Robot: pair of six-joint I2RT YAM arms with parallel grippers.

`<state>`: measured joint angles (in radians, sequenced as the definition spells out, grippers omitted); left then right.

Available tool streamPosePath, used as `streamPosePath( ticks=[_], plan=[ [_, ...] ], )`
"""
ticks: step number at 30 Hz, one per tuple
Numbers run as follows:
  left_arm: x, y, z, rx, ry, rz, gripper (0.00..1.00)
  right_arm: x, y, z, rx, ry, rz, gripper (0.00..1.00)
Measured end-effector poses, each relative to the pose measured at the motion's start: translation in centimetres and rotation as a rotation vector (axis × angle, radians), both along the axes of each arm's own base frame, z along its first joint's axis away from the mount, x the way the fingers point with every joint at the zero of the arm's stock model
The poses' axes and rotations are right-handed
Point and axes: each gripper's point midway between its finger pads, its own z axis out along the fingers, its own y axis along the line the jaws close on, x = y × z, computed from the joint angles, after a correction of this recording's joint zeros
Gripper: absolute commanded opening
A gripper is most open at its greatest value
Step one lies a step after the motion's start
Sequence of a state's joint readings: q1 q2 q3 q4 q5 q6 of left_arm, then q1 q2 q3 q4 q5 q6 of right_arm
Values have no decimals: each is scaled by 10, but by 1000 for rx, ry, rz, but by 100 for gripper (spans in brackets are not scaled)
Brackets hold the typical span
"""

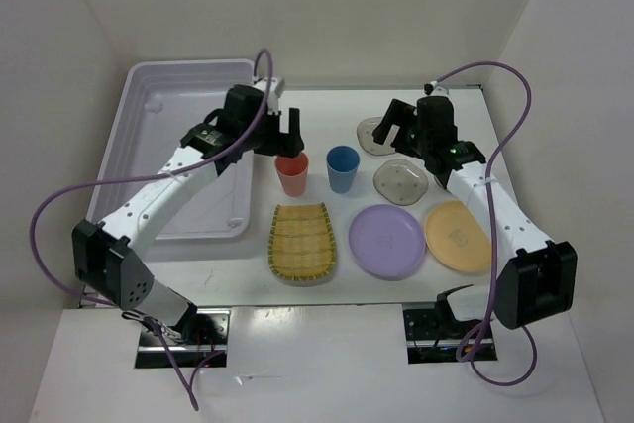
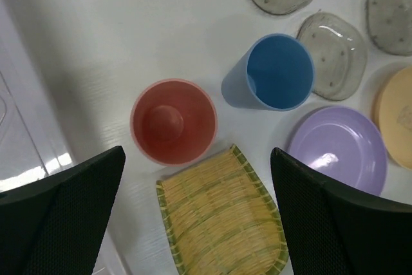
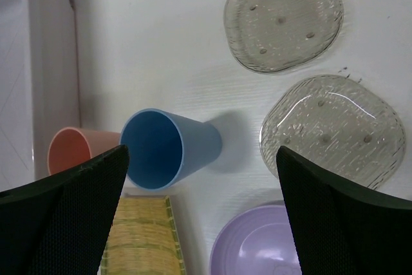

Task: Place the mixed dishes into the plastic bin

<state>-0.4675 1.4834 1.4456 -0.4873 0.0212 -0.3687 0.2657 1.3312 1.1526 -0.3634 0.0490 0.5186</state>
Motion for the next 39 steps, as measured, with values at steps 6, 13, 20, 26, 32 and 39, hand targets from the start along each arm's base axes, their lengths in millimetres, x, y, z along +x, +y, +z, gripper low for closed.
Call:
streamPosePath(
  ticks=[6, 13, 20, 26, 32, 39],
  plan=[
    [3, -3, -40, 128, 67, 77, 100, 8, 18, -15, -31, 33, 25, 99],
    [12, 12, -43, 162, 57, 172, 91, 16, 38, -31, -64, 65, 62, 97],
    [21, 7, -65, 173, 92, 179, 88, 18, 44, -50, -92, 104, 66, 97],
    [18, 11, -92, 195, 150, 194, 86, 17, 48, -52, -95, 109, 75, 96],
    [20, 19, -96, 195, 157, 212, 78, 17, 48, -54, -96, 113, 77, 96],
    [23, 20, -108, 208, 179, 215, 77, 17, 49, -57, -98, 119, 77, 96]
  ],
)
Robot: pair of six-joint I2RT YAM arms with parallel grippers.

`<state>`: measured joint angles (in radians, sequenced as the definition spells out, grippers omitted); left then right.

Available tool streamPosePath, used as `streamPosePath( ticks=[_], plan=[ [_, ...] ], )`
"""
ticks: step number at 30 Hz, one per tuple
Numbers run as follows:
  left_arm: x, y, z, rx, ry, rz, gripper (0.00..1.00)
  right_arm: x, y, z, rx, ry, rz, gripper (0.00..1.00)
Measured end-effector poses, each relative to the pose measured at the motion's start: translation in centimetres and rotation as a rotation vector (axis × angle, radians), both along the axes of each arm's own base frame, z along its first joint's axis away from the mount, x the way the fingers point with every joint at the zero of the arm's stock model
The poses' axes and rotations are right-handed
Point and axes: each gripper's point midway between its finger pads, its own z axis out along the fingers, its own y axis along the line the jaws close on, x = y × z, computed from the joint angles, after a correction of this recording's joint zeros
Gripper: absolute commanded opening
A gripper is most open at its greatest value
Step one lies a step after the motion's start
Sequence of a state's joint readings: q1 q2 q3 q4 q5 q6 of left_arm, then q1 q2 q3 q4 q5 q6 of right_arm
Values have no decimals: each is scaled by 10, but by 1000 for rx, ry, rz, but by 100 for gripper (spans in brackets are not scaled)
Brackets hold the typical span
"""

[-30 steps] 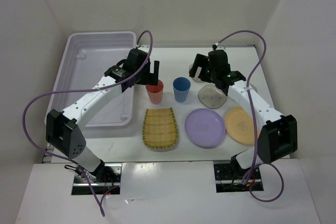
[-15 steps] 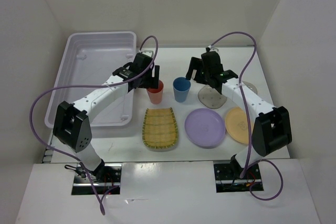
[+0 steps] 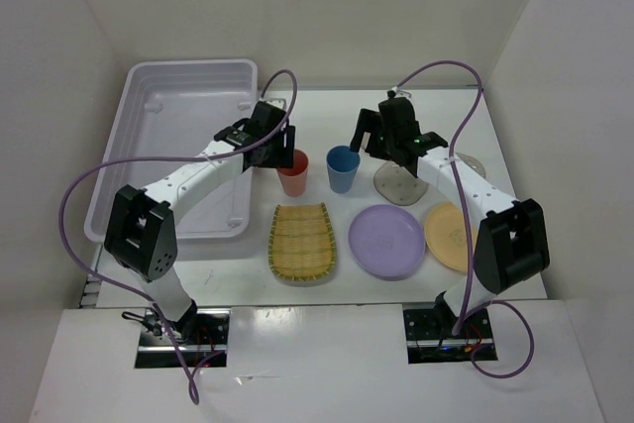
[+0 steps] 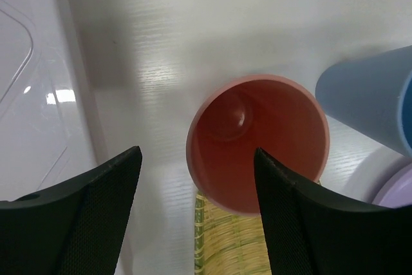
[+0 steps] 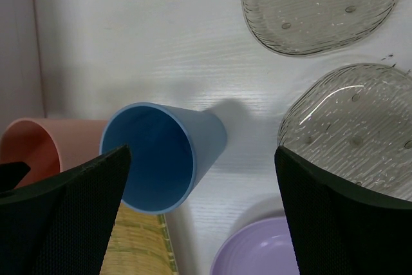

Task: Place the mixed dishes into the plastic bin

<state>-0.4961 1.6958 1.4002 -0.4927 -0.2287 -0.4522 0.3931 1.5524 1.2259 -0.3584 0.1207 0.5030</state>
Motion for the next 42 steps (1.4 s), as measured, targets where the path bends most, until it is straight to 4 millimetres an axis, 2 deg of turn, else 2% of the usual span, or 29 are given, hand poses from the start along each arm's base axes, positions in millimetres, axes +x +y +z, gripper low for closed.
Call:
streamPosePath(
  ticks=[4, 12, 13, 16, 17, 21, 24, 26, 28, 31, 34, 37, 39, 41, 42],
  plan=[
    [0, -1, -12, 10, 28, -4, 73, 0, 0, 0, 0, 0, 0, 96],
    [0, -3, -22, 14, 51, -7, 45, 0, -1, 0, -5, -1, 1, 94],
    [0, -3, -24, 15, 54, -9, 35, 0, -1, 0, -7, -2, 0, 94],
    [0, -4, -28, 14, 63, -5, 16, 1, -3, 0, -14, -5, -7, 94],
    [0, -4, -29, 13, 66, -2, 2, 1, -3, 0, -16, -6, -10, 94],
    [-1, -4, -28, 6, 75, 8, 0, 2, -5, 0, -21, -8, -16, 94],
    [-1, -3, -19, 15, 82, 13, 0, 2, -5, 0, -23, -9, -19, 94],
    [3, -2, -4, 16, 59, 23, 0, 3, -5, 1, -26, -11, -18, 95],
    [9, 0, 21, 4, 12, 37, 0, 4, -5, 4, -31, -21, -14, 95],
    [16, 13, 76, -34, -98, 77, 0, 10, -4, 17, -27, -51, -8, 96],
    [25, 45, 148, -83, -258, 162, 0, 16, 1, 32, -13, -88, 7, 96],
    [32, 91, 208, -112, -407, 278, 0, 17, 6, 41, 2, -105, 38, 96],
    [41, 122, 228, -112, -474, 355, 0, 18, 11, 47, 7, -117, 66, 96],
    [55, 149, 228, -91, -495, 412, 0, 19, 13, 52, 9, -129, 87, 96],
    [66, 165, 220, -76, -486, 445, 0, 19, 14, 53, 5, -134, 95, 96]
  ],
)
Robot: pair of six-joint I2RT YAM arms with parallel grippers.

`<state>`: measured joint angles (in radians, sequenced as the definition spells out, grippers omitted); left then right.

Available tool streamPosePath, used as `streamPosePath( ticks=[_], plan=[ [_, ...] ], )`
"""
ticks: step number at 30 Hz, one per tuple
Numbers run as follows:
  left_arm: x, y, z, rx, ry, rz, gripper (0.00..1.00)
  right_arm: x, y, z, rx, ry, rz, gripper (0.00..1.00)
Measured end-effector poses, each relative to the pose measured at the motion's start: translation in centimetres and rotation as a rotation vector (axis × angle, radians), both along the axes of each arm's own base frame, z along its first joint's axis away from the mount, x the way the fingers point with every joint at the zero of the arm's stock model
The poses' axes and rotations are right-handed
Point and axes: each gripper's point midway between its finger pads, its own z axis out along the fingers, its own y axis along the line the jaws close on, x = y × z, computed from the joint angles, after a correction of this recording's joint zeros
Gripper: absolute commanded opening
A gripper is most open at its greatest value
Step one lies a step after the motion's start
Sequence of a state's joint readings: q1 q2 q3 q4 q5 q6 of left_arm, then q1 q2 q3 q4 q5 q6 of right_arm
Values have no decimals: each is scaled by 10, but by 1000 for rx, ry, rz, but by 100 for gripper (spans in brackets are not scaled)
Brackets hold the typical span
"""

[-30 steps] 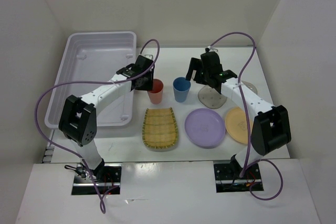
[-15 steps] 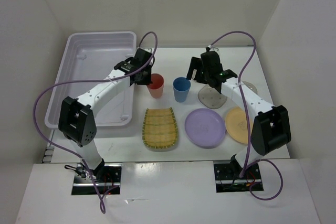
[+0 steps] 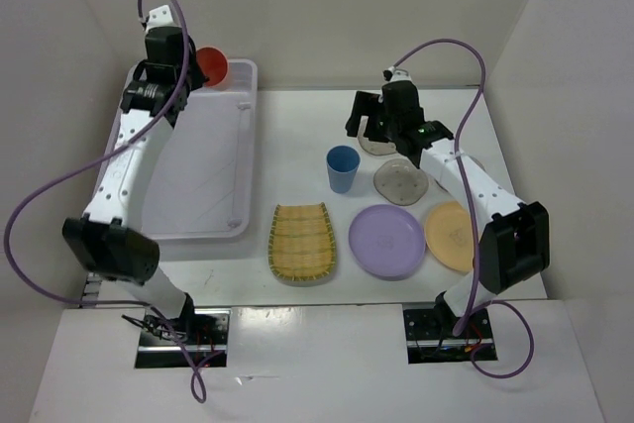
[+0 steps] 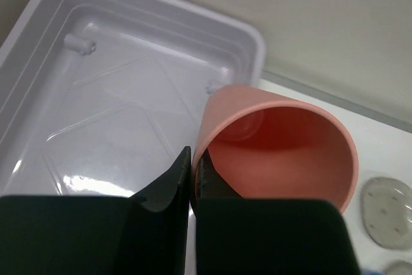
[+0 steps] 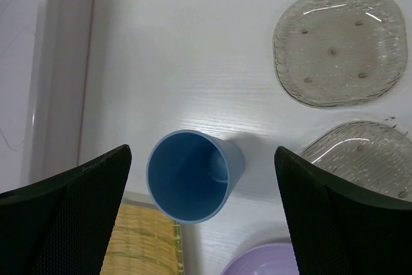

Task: Place the mixed dishes into the plastic bin

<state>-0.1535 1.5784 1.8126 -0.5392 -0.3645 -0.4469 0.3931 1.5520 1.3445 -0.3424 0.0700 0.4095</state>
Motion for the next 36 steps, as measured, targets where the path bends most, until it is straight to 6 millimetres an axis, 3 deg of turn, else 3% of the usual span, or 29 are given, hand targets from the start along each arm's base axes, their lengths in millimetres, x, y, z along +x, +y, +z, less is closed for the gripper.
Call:
streamPosePath(
  ticks=[2, 5, 9, 13, 19, 25, 30, 36],
  plan=[
    [23, 21, -21, 5, 42, 40, 0, 1, 1, 1, -8, -5, 11, 97],
    [63, 54, -70, 17, 126, 87, 0, 2, 1, 2, -16, -11, 19, 97],
    [90, 101, -129, -3, 243, 135, 0, 4, 2, -4, -12, 7, 12, 97],
    [97, 146, -146, -41, 255, 190, 0, 5, 2, -9, -8, 24, -1, 97],
    [91, 199, -143, -87, 216, 242, 1, 5, -4, -13, -26, 33, -28, 97],
    [103, 208, -168, -82, 252, 241, 2, 6, 1, -23, -40, 48, -17, 97],
    [104, 210, -204, -85, 328, 239, 2, 8, 21, -49, -114, 88, 25, 97],
    [103, 225, -218, -90, 351, 267, 2, 14, 38, -54, -183, 81, 42, 97]
  ],
)
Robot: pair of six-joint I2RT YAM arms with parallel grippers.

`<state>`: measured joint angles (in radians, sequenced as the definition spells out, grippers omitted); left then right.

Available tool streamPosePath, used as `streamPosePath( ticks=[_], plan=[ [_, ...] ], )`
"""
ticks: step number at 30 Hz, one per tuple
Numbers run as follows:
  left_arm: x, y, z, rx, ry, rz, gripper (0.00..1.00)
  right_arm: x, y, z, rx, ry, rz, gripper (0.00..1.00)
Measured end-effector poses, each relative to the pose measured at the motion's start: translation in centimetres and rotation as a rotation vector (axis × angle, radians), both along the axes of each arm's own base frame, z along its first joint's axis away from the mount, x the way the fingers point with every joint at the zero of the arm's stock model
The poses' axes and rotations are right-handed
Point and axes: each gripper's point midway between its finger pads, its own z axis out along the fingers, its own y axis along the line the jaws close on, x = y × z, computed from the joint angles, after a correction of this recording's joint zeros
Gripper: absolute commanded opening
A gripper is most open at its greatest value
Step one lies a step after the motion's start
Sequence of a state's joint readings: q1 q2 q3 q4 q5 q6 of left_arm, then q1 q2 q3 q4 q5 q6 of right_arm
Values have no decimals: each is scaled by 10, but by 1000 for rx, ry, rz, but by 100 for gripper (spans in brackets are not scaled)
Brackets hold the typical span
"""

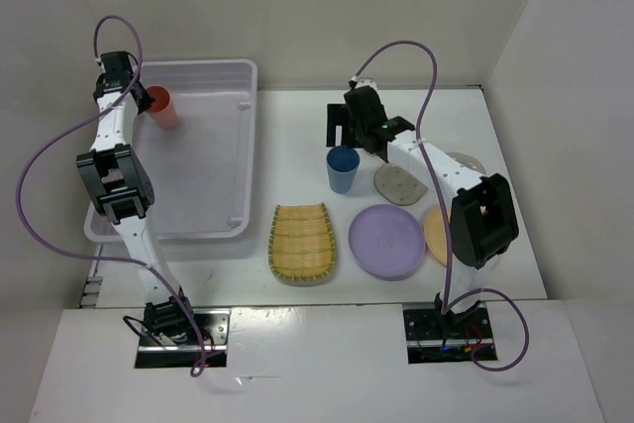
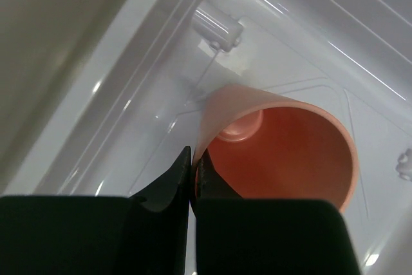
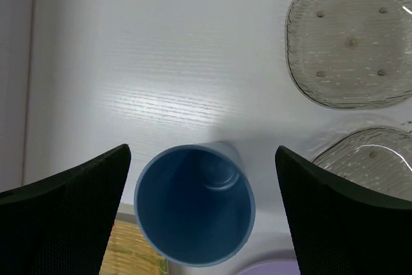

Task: Place the mixed dishes into the plastic bin

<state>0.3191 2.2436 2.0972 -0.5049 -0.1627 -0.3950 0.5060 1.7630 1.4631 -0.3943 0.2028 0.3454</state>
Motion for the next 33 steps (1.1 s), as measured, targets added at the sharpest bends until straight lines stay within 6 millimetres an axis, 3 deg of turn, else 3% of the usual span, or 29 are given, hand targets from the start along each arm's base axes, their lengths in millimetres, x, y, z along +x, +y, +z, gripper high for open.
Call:
streamPosePath(
  ticks=[9, 11, 12, 15, 19, 21, 23, 24, 26, 30, 33],
  plan=[
    [5, 19, -3, 21, 5, 43, 3, 4, -6, 8, -24, -18, -27, 97],
    [7, 21, -4, 24, 10, 48, 8, 5, -8, 8, -29, -22, -34, 97],
    [7, 22, -5, 24, 12, 49, 15, 5, -8, 8, -32, -21, -36, 97],
    [10, 23, -8, 23, 18, 49, 25, 4, -9, 8, -36, -19, -39, 97],
    [9, 22, -12, 17, 31, 49, 28, 5, -14, 7, -49, -16, -56, 97],
    [8, 22, -12, 16, 36, 49, 35, 5, -18, 6, -55, -10, -68, 97],
    [7, 21, -10, 17, 39, 46, 50, 5, -21, 5, -59, -6, -78, 97],
    [7, 21, -8, 16, 39, 48, 73, 5, -24, 4, -61, -5, -85, 97],
    [7, 21, -4, 19, 34, 41, 100, 7, -29, 4, -62, -5, -96, 97],
    [2, 16, 9, 15, 19, 23, 100, 7, -41, -1, -69, 9, -117, 96],
    [-9, 10, 40, 28, -14, 2, 100, 4, -46, -5, -72, 22, -122, 96]
  ],
)
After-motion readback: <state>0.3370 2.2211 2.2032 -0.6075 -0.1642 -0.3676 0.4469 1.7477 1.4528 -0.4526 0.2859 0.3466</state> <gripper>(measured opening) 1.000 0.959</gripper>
